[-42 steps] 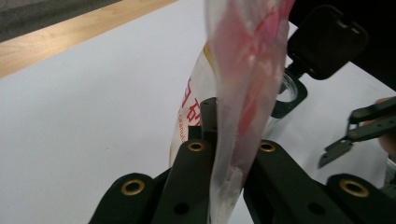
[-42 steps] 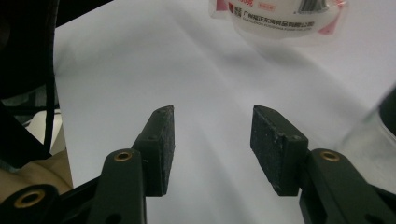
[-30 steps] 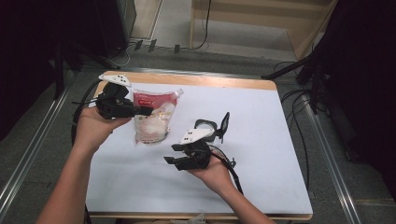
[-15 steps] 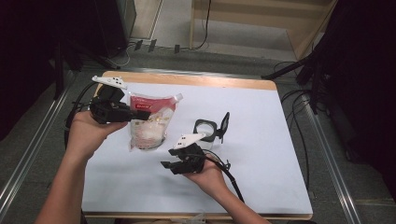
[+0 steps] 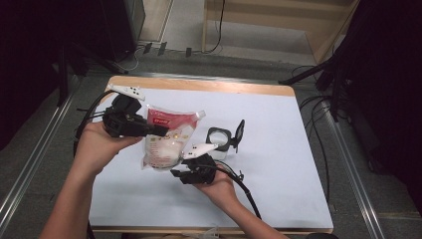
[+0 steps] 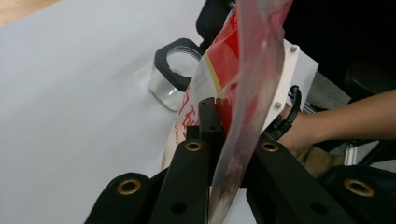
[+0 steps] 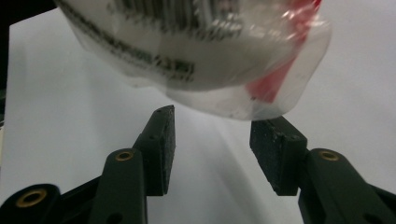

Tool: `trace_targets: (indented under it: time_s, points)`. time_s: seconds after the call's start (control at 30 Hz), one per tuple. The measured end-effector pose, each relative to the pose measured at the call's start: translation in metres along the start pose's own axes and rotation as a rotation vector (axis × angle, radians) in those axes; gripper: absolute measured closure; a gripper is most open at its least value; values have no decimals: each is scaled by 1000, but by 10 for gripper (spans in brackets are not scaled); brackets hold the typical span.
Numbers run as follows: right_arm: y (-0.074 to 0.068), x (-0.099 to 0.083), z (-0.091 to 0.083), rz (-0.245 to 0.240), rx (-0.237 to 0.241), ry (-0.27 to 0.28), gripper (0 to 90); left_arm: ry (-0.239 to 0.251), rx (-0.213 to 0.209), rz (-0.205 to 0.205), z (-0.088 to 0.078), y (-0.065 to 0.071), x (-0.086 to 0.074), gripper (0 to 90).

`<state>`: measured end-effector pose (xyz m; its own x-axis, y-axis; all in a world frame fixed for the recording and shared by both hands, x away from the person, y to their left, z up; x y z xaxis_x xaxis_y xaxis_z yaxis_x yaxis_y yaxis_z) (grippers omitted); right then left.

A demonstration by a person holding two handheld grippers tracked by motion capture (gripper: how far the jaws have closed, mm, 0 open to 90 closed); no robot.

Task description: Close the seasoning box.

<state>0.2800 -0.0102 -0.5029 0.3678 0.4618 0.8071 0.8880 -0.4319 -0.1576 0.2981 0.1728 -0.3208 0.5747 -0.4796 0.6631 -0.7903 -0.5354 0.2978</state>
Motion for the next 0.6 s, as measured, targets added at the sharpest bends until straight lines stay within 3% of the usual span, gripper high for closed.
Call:
trace_targets:
  time_s: [0.3,0.4,0.53,0.6]
  points:
    - [1,-2,1,6,-49,39,529,-22,-77,-45,5,1,0,874]
    - [-3,-2,0,-37,-72,46,548,-8,-95,-78,5,-2,-1,871]
    - [-10,0,-2,-108,-80,64,589,8,-79,-88,6,-3,-1,871]
    - [-13,1,-2,-117,-68,63,612,15,-65,-82,7,-3,0,872]
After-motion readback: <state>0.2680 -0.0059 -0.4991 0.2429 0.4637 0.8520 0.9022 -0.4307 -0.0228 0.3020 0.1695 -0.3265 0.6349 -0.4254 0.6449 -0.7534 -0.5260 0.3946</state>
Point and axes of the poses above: each handheld gripper's, and its own axes: z roughly forward along the jaws, x roughly out of its top, y roughly to its right, the point moved 2 cm from there along z, roughly forward along the jaws
